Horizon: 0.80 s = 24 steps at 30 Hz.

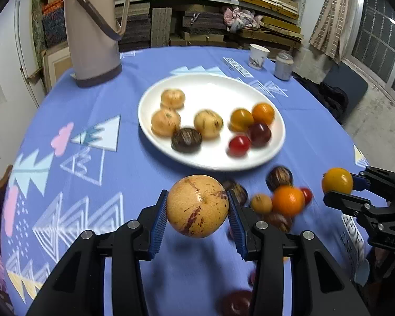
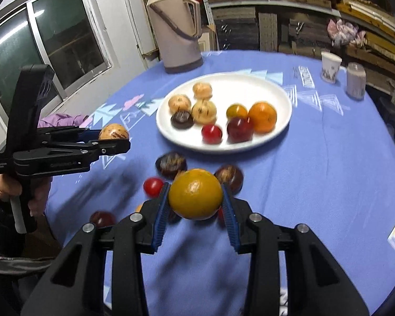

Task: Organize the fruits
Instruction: 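Place the streaked pear on the plate with the left tool while the right tool places the yellow tomato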

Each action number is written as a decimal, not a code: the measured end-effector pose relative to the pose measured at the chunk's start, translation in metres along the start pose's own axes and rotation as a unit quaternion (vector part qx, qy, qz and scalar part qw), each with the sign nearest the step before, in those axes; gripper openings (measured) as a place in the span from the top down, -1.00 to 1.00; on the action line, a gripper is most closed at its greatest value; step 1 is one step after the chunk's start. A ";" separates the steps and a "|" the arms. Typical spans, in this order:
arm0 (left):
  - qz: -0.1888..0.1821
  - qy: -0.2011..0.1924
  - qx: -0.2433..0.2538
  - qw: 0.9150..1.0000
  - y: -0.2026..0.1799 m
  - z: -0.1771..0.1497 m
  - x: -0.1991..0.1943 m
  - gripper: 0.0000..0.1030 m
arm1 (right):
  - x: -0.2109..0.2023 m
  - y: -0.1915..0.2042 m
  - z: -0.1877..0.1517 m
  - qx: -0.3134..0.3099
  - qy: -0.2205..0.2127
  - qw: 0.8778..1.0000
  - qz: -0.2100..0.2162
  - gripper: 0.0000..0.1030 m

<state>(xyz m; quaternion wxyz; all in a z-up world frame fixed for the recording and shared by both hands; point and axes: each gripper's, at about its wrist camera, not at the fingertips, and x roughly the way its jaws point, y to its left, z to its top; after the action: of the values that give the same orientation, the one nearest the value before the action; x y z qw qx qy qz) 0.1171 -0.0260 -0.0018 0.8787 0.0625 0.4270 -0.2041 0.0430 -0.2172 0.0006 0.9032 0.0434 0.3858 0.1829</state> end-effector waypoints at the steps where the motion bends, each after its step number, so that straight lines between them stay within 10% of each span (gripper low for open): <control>1: 0.001 0.000 -0.001 1.000 0.001 0.005 0.002 0.14 | 0.001 0.000 0.005 -0.003 -0.002 1.000 0.000 0.28; 24: -0.012 0.023 -0.039 0.999 0.015 0.097 0.084 0.14 | 0.113 0.000 0.093 -0.037 0.042 0.998 0.024 0.26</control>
<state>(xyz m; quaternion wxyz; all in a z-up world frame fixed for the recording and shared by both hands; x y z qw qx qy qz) 0.2403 -0.0653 -0.0071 0.8679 0.0283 0.4555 -0.1960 0.1812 -0.1704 -0.0113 0.8825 0.0118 0.4152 0.2204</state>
